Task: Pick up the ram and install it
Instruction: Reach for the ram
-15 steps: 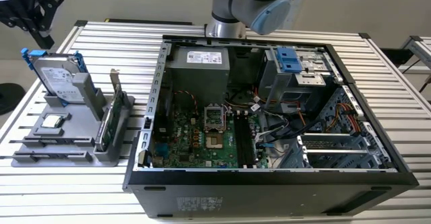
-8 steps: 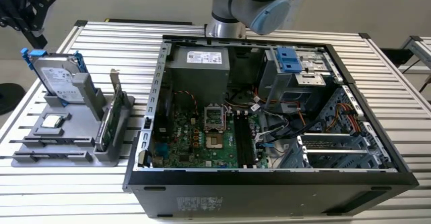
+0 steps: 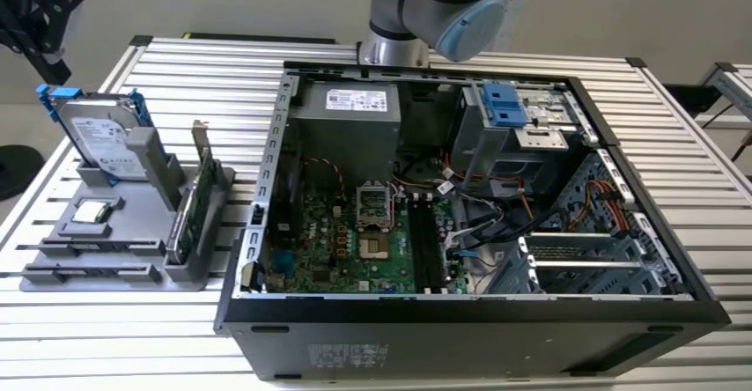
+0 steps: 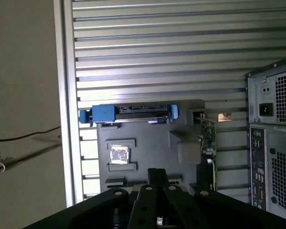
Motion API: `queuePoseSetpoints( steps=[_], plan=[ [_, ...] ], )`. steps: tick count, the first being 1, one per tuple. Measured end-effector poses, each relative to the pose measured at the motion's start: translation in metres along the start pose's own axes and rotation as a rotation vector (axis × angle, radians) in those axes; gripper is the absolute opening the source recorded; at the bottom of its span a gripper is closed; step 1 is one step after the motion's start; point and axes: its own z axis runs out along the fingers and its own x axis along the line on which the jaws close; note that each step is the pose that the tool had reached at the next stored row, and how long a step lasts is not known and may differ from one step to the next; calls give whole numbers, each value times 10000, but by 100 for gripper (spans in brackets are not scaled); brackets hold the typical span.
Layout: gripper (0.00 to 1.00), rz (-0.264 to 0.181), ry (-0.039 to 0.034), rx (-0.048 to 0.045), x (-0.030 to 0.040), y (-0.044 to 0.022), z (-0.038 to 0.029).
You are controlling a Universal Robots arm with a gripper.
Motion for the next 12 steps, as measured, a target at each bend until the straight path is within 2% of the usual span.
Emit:
queuePoseSetpoints(
  steps=[5,12],
  plan=[
    [0,1,0,-1,2,-8,0],
    [0,0,0,0,-2,-60,-3]
  ],
)
